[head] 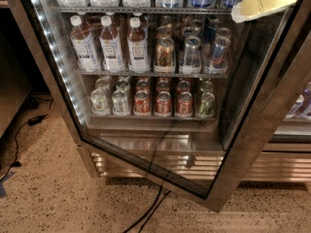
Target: Open left fridge door
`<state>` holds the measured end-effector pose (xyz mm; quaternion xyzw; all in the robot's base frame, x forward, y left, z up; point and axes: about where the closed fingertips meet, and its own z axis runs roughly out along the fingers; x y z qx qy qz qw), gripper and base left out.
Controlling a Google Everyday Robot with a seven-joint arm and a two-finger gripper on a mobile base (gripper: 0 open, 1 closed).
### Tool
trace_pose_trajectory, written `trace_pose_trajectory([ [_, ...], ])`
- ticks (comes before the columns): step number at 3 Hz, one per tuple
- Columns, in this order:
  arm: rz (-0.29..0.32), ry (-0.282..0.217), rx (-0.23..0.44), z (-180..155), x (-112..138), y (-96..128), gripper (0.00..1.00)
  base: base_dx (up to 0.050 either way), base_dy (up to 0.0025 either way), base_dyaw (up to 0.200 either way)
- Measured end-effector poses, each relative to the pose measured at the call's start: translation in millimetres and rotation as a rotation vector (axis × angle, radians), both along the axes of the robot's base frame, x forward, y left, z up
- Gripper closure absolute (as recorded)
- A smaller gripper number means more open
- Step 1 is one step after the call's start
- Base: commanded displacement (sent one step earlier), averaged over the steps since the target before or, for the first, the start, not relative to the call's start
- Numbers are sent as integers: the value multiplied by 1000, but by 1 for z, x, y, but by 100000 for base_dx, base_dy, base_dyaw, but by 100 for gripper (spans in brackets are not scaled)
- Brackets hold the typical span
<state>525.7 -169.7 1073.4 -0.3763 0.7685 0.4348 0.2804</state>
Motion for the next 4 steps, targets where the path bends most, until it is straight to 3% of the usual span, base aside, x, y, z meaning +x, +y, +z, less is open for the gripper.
trace_pose_trajectory([
  [1, -25, -17, 18, 4, 10, 4, 100, 0, 0, 0],
  [2, 7, 21, 31, -1, 28, 20, 100, 0, 0, 0],
  [3, 23, 70, 40, 6, 25, 35, 100, 0, 0, 0],
  [4, -24, 118, 67, 18, 29, 57, 100, 0, 0, 0],
])
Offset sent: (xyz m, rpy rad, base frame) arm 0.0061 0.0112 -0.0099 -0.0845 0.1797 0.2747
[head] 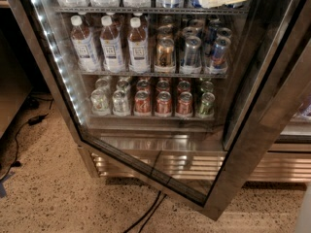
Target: Open left fridge door
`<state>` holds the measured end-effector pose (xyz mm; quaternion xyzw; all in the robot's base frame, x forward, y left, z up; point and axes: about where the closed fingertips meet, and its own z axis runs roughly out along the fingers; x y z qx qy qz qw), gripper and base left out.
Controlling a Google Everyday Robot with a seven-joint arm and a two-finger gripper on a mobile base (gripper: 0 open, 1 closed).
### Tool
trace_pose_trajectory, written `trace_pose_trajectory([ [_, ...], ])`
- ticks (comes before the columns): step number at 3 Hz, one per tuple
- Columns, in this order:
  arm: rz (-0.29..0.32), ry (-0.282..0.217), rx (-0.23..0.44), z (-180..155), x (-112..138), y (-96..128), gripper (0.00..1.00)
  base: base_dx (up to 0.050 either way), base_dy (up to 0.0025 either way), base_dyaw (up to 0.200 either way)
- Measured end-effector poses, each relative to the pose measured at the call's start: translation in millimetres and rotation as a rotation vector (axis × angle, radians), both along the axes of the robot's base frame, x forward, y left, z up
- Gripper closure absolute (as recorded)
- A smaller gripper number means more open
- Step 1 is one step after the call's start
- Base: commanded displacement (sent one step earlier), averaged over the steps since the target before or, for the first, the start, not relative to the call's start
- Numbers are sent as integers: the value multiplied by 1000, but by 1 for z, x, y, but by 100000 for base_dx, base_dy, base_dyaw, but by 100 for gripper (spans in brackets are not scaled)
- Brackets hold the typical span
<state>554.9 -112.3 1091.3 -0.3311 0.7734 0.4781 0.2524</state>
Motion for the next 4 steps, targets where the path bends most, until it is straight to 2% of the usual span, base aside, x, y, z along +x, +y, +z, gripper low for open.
trace_pose_trajectory([
  [1, -7, 4, 13, -1, 5, 3, 100, 0, 0, 0],
  [2, 20, 104, 37, -16, -7, 4, 100, 0, 0, 0],
  [4, 22, 340, 109, -28, -74, 10, 100, 0, 0, 0],
])
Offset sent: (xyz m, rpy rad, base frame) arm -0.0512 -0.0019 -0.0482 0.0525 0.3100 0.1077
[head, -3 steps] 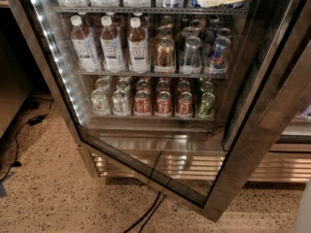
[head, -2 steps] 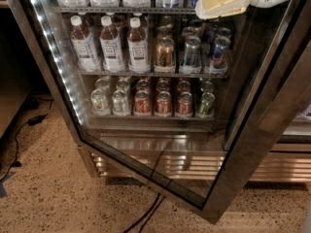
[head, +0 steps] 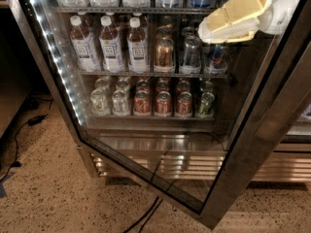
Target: Open left fridge door
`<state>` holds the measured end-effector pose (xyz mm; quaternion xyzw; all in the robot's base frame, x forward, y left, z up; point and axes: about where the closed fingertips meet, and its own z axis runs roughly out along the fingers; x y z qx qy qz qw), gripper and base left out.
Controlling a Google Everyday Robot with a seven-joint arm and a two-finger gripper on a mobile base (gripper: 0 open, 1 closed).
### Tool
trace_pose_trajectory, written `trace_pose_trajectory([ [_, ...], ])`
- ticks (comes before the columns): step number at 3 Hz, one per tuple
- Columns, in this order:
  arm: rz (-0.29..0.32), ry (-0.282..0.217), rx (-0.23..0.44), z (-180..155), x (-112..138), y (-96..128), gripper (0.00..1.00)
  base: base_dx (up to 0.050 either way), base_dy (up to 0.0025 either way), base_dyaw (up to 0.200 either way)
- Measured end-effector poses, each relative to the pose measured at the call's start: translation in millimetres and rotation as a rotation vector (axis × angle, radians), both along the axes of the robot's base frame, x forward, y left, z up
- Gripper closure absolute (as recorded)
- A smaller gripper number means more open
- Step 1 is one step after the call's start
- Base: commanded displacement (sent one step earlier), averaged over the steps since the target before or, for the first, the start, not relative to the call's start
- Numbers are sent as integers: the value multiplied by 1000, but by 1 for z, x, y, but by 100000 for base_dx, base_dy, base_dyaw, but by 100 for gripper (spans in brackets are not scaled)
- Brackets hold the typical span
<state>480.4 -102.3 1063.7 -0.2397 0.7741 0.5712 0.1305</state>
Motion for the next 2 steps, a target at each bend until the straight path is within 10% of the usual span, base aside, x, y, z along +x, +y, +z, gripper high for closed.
trace_pose_trajectory([
  [1, 41, 50, 43, -5, -16, 13, 100, 0, 0, 0],
  [2, 41, 50, 43, -5, -16, 13, 100, 2, -3, -19569],
])
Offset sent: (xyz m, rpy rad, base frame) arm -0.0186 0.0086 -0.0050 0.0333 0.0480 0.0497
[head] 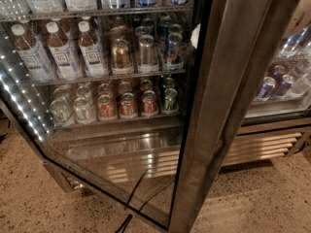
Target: Open left fridge door
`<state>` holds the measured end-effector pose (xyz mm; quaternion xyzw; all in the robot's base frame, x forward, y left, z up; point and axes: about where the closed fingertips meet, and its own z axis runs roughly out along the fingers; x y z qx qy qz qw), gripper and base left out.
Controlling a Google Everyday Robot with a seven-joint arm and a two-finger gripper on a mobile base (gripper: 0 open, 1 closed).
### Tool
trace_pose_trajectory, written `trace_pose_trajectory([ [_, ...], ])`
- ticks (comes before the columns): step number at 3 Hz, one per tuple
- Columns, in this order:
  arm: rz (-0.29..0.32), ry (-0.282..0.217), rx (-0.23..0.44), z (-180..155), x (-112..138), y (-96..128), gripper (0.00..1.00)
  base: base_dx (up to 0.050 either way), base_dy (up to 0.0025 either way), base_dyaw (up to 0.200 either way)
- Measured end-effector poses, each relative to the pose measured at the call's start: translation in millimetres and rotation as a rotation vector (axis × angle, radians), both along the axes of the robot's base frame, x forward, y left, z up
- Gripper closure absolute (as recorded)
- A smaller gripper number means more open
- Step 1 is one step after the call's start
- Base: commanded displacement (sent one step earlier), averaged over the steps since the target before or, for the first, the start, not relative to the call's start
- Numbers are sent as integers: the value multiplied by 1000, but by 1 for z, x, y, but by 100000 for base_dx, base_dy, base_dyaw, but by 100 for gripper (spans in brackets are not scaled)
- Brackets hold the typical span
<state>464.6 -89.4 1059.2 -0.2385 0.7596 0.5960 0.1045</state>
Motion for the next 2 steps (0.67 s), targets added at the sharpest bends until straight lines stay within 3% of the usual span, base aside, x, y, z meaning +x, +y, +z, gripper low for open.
trace_pose_trajectory([
  [1, 0, 0, 0, 0, 0, 0, 100, 0, 0, 0],
  [2, 59, 41, -26, -2, 6, 9, 100, 0, 0, 0],
])
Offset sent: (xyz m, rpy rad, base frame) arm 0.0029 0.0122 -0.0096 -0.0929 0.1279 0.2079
